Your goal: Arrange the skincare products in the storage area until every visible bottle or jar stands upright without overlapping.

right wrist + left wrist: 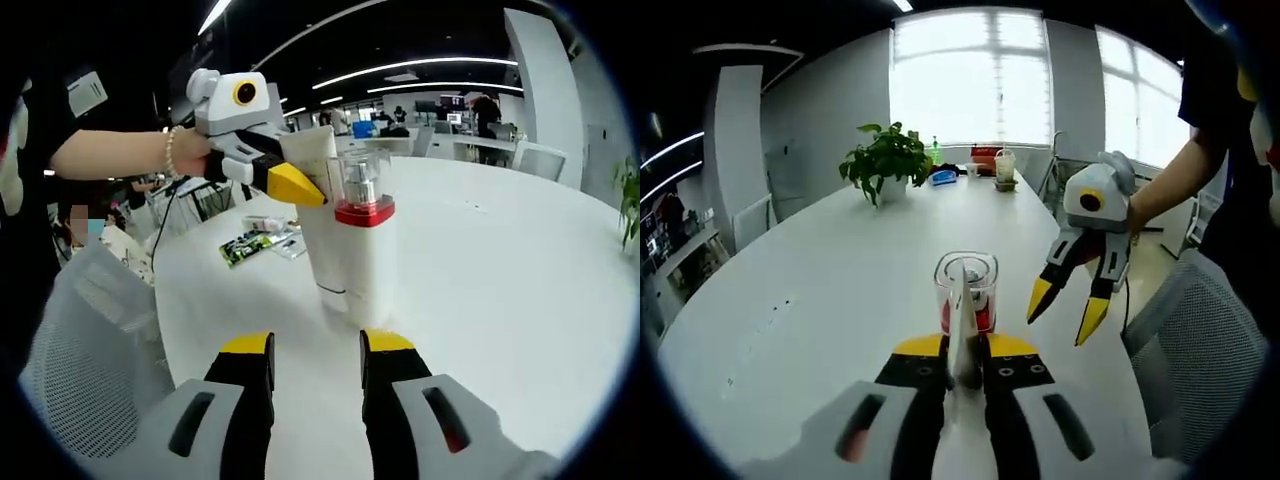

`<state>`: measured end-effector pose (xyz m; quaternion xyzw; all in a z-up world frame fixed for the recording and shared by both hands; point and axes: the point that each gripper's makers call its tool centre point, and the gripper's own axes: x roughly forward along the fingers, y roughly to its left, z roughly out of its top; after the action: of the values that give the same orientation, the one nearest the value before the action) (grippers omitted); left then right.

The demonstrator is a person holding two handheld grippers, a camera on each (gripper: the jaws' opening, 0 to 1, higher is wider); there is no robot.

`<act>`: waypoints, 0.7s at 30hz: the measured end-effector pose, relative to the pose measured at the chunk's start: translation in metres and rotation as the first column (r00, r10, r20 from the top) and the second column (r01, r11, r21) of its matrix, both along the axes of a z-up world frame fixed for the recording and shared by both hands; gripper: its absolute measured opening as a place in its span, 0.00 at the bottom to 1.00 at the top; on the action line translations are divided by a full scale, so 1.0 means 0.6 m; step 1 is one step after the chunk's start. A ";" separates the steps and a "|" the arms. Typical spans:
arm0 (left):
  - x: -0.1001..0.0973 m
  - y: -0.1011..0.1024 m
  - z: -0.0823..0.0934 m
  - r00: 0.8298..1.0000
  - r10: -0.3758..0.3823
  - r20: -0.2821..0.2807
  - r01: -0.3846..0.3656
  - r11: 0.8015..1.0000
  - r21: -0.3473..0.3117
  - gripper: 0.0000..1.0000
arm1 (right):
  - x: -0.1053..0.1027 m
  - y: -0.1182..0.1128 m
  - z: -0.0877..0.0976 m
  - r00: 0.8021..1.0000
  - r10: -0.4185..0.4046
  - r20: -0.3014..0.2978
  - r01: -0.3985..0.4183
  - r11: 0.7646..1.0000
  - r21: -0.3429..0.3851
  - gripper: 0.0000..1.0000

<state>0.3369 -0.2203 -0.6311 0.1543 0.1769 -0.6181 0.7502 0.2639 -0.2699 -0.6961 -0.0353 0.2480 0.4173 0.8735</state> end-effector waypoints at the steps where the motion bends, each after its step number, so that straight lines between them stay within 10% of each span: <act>1: -0.002 0.000 -0.001 1.000 0.001 -0.008 -0.001 1.000 0.000 0.07 | 0.000 0.000 0.000 1.000 0.000 0.000 0.000 1.000 0.000 0.34; 21: 0.008 0.028 0.001 0.994 0.104 -0.039 -0.104 0.995 0.008 0.26 | -0.007 0.005 0.010 1.000 -0.005 0.012 0.005 1.000 -0.009 0.41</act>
<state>0.3417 -0.2036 -0.6304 0.1348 0.2011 -0.5806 0.7774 0.2600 -0.2669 -0.6901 -0.0411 0.2450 0.4137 0.8758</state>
